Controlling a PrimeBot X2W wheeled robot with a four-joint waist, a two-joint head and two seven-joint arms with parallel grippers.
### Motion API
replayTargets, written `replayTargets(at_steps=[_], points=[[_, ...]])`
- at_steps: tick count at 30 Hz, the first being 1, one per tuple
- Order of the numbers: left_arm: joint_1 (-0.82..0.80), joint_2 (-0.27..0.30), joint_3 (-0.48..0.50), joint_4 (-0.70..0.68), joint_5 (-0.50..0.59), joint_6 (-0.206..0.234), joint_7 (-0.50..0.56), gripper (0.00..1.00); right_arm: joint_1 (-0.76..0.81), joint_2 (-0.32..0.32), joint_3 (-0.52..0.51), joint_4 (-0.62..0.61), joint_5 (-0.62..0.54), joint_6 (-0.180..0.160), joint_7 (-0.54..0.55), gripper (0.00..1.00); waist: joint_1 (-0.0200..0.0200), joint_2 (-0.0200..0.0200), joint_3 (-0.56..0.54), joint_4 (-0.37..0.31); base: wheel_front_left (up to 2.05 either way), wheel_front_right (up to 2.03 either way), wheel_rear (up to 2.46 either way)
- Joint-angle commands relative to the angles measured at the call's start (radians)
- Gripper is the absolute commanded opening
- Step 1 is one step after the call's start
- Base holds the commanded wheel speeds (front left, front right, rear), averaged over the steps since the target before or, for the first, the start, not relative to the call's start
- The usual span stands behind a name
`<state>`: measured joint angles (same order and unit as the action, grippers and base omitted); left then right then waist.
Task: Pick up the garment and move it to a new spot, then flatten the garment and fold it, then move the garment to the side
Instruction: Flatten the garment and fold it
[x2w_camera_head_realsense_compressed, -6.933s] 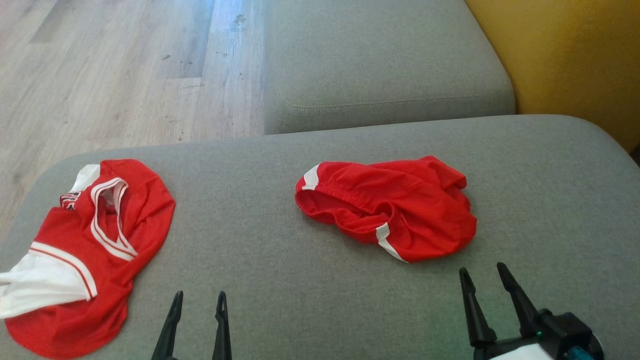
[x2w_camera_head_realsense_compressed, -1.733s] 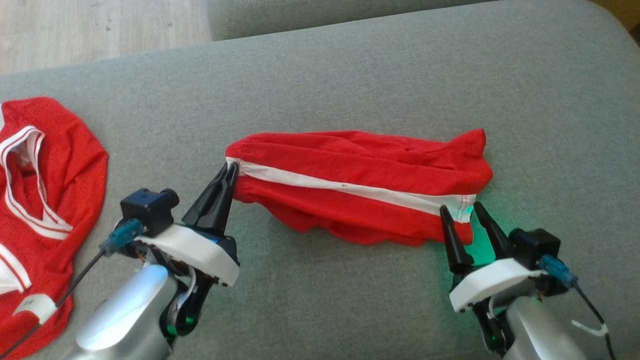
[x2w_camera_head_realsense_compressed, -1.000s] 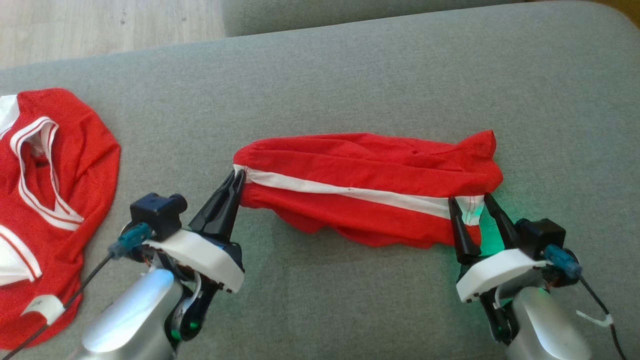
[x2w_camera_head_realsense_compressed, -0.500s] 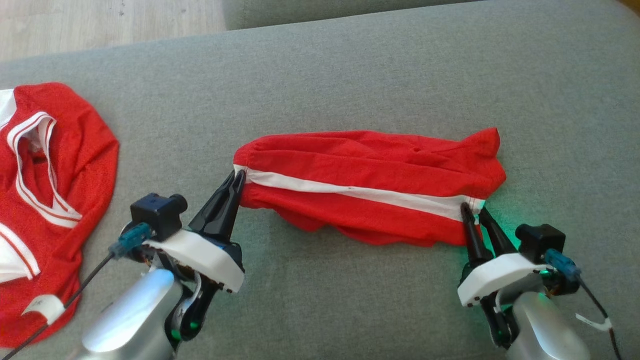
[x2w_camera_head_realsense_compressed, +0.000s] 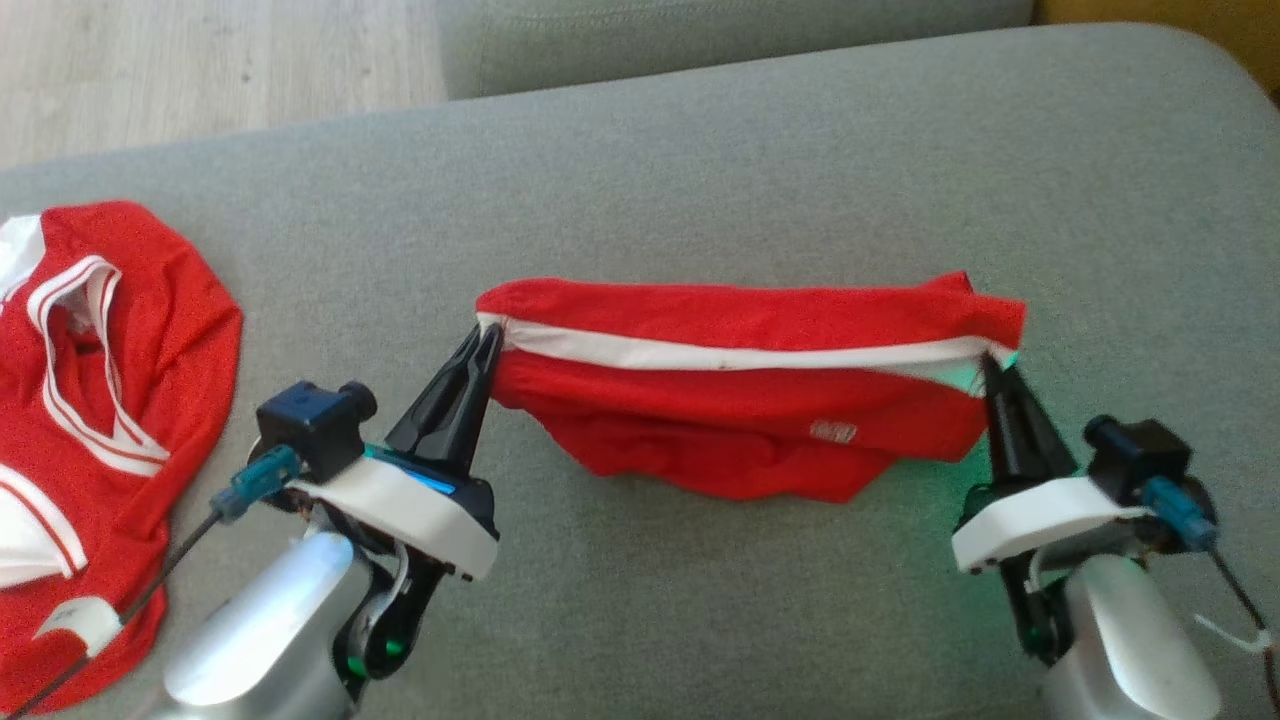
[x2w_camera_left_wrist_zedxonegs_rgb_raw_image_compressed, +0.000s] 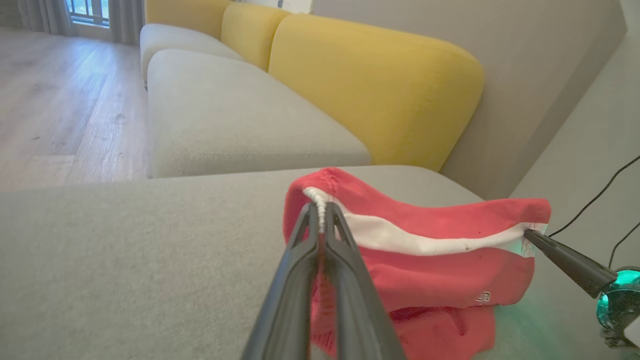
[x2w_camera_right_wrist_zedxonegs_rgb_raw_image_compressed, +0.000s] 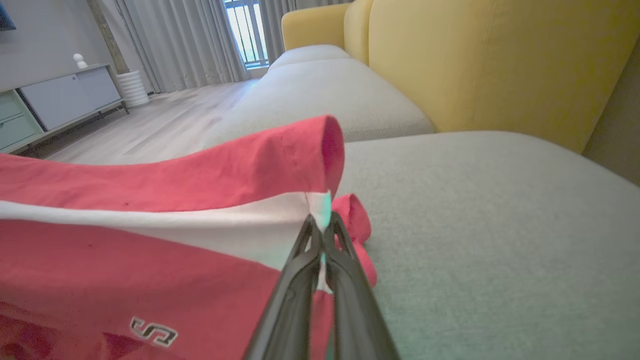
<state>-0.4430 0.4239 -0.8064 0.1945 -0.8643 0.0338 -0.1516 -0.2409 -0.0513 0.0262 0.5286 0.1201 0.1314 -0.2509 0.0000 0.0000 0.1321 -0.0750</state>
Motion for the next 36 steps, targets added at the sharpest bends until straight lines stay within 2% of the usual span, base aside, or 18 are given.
replayTargets(at_steps=[1,8,14,20,22,27,30,33,36], points=[[-0.052,0.038,0.052,-0.045,-0.002,-0.005,-0.009,0.0,-0.011,0.001,0.007,-0.053,-0.012,-0.001,-0.011,0.0,0.0,0.0,-0.014,-0.006,0.0,0.0,0.0],[-0.191,0.068,0.076,-0.137,0.025,-0.037,0.025,0.0,-0.095,-0.051,-0.038,-0.184,-0.026,-0.001,-0.011,0.0,0.0,0.0,-0.052,-0.014,0.0,0.0,0.0],[-0.396,0.057,0.094,-0.133,0.056,-0.078,0.08,0.0,-0.291,-0.148,-0.015,-0.187,0.033,-0.001,0.008,0.0,0.0,0.0,-0.018,-0.02,0.0,0.0,0.0],[-0.665,-0.017,0.103,-0.001,0.11,-0.122,0.076,0.0,-0.59,-0.251,0.027,-0.098,0.103,-0.001,0.01,0.0,0.0,0.0,0.11,-0.009,0.0,0.0,0.0],[-0.76,-0.051,0.104,0.057,0.144,-0.131,0.036,0.0,-0.688,-0.286,0.039,-0.071,0.099,-0.001,0.002,0.0,0.0,0.0,0.162,0.002,0.0,0.0,0.0],[-0.928,-0.138,0.129,0.187,0.225,-0.14,-0.09,0.0,-0.863,-0.326,0.04,-0.059,0.069,-0.001,-0.009,0.0,0.0,0.0,0.269,0.02,0.0,0.0,0.0],[-0.941,-0.179,0.153,0.228,0.25,-0.147,-0.108,0.0,-0.885,-0.334,0.026,-0.089,0.06,-0.001,-0.01,0.0,0.0,0.0,0.309,0.029,0.0,0.0,0.0],[-0.905,-0.198,0.191,0.205,0.266,-0.154,-0.109,0.0,-0.853,-0.332,0.024,-0.11,0.057,-0.001,-0.01,0.0,0.0,0.0,0.33,0.032,0.0,0.0,0.0],[-0.788,-0.208,0.228,0.166,0.298,-0.161,-0.11,0.0,-0.759,-0.326,0.025,-0.131,0.062,-0.001,-0.011,0.0,0.0,0.0,0.343,0.037,0.0,0.0,0.0]])
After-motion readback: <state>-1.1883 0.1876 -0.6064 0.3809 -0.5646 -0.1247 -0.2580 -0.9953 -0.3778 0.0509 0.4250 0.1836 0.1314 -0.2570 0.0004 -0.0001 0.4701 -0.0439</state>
